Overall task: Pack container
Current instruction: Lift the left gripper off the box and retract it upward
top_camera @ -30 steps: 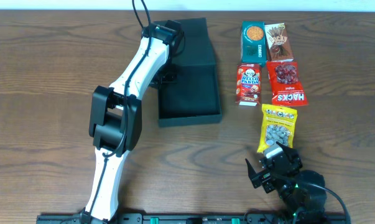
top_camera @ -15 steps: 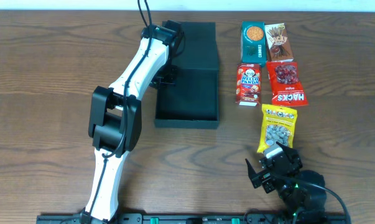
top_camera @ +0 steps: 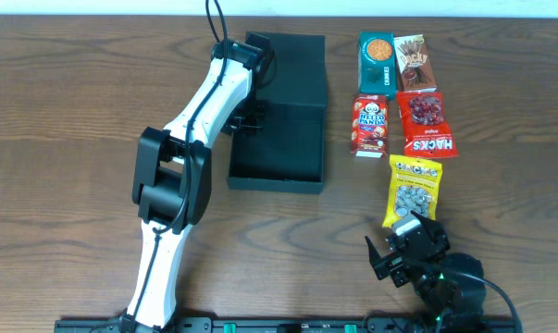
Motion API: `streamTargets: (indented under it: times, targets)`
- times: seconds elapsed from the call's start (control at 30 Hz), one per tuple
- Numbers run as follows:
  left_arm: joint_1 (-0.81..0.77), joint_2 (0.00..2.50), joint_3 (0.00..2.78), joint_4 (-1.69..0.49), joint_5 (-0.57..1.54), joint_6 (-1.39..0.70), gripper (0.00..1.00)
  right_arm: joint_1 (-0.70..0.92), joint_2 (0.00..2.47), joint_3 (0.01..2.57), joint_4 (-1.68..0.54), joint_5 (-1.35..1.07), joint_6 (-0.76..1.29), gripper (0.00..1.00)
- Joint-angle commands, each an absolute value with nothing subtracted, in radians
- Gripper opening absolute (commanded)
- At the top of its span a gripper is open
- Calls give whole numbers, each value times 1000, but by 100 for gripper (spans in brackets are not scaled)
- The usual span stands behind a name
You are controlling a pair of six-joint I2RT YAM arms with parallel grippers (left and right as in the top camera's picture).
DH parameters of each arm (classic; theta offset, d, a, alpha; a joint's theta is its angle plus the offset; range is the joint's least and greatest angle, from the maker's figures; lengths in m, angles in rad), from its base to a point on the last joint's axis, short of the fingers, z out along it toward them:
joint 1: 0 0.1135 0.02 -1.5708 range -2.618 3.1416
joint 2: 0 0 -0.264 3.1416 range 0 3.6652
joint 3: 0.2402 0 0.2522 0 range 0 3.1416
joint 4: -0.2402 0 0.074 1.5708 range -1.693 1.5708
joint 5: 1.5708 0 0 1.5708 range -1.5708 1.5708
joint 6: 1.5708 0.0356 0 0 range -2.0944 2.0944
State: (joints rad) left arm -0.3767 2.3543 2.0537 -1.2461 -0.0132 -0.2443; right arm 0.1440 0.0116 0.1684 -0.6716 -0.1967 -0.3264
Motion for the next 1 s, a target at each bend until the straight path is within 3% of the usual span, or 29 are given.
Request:
streamTargets:
  times: [0.0,0.03,0.1,0.17,0.2,0.3,0.33,0.73,0.97]
  targets:
    - [-380,2321,2098,-1241,34,-311,30,144,6,162,-673,-191,-337,99]
    - [-378,2309,2106,-1241,35,-335,25,144,6,162,-673,-191,-337,99]
    - [-378,2290,2107,-1247,35,-387,8,144,6,162,-673,-191,-337,99]
    - [-378,2284,2107,-1255,35,-426,6,144,6,162,-673,-191,-337,99]
    - [-378,2284,2107,-1259,34,-442,8,144,6,162,-673,-191,-337,99]
    - [-378,2284,2107,-1264,33,-475,45,144,6,162,-673,-191,-337,99]
    - [-378,2284,2107,-1265,33,-478,49,144,6,162,-673,-191,-337,99]
    - [-366,2154,2108,-1243,-3,-580,49,144,6,162,-673,-191,-337,99]
    - [-364,1965,2108,-1187,-204,-511,54,144,6,162,-673,-191,-337,99]
